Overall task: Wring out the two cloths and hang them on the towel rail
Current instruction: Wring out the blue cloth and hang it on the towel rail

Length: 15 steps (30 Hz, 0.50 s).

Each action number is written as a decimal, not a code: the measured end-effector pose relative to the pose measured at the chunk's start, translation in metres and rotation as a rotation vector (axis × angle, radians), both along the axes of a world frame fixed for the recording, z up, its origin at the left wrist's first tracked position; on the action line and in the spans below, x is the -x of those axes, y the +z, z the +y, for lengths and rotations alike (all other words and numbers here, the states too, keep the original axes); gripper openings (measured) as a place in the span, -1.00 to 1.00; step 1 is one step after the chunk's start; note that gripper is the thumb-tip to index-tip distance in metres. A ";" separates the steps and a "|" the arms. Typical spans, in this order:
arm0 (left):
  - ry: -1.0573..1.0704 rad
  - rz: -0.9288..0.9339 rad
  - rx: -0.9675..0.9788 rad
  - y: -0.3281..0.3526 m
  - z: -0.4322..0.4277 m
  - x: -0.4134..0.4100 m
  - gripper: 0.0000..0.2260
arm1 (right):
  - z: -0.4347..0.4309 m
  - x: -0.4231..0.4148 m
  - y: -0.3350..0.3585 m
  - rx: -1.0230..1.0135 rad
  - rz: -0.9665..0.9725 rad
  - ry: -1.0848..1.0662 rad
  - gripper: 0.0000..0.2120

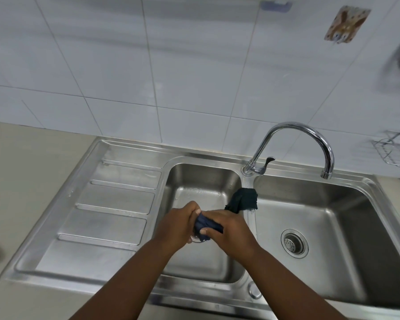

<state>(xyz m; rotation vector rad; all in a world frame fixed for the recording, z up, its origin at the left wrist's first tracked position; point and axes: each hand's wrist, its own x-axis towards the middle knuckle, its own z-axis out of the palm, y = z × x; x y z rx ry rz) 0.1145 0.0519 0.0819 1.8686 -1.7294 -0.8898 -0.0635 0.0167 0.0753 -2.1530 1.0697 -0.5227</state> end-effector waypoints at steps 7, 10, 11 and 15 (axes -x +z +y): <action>-0.050 -0.219 0.247 0.015 -0.005 -0.001 -0.82 | -0.009 0.004 0.010 -0.018 -0.020 -0.137 -0.91; -0.025 -0.071 0.240 0.028 -0.007 0.002 -0.81 | -0.010 0.002 0.029 -0.073 -0.076 -0.129 -0.88; 0.006 -0.031 0.250 0.033 -0.007 0.003 -0.81 | -0.011 0.000 0.037 -0.110 -0.104 -0.117 -0.85; 0.082 0.086 0.330 0.054 -0.012 0.003 -0.89 | -0.013 -0.005 0.065 -0.136 -0.161 -0.080 -0.90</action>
